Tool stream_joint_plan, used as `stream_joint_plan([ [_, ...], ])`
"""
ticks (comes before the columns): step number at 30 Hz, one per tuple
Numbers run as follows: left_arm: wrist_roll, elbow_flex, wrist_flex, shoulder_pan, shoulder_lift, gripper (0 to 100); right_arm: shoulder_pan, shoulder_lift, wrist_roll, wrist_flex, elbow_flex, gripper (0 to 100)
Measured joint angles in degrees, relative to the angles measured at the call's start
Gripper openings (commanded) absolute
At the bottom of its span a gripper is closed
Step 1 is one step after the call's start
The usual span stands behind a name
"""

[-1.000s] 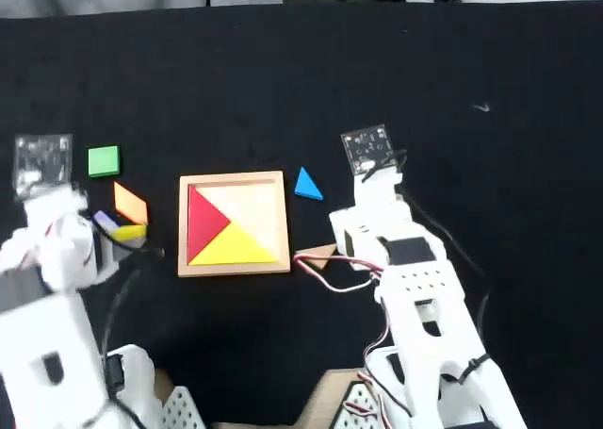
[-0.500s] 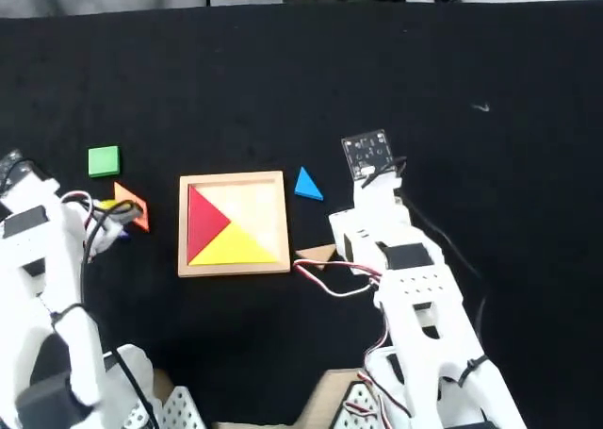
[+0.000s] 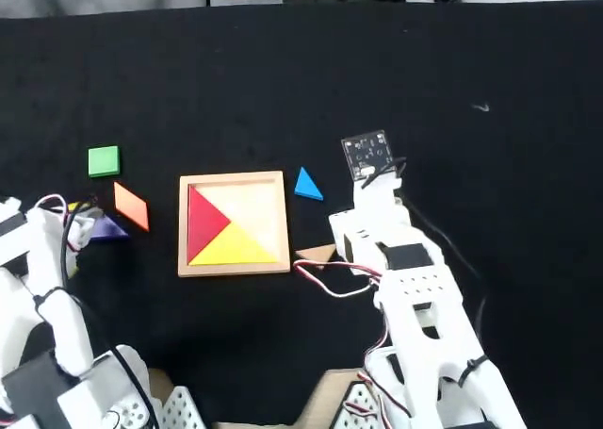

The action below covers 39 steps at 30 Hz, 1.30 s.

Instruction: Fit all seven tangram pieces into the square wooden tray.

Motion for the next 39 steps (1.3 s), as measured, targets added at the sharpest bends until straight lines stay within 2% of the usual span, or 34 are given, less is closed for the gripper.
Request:
stream_joint_plan([
  [8,0.26,-1.14,-6.51,-0.09,6.86,29,0.0,0.0,0.0,0.0,0.0,1.5],
  [17,3.87,-4.84,-6.51,2.29,10.11,34,0.0,0.0,0.0,0.0,0.0,1.5],
  [22,4.13,-4.84,-6.51,4.66,10.29,34,0.0,0.0,0.0,0.0,0.0,1.5],
  [33,6.07,-8.0,-6.51,4.75,16.97,34,0.0,0.0,0.0,0.0,0.0,1.5],
  [39,5.98,-10.9,-4.4,3.96,18.02,26,0.0,0.0,0.0,0.0,0.0,1.5],
])
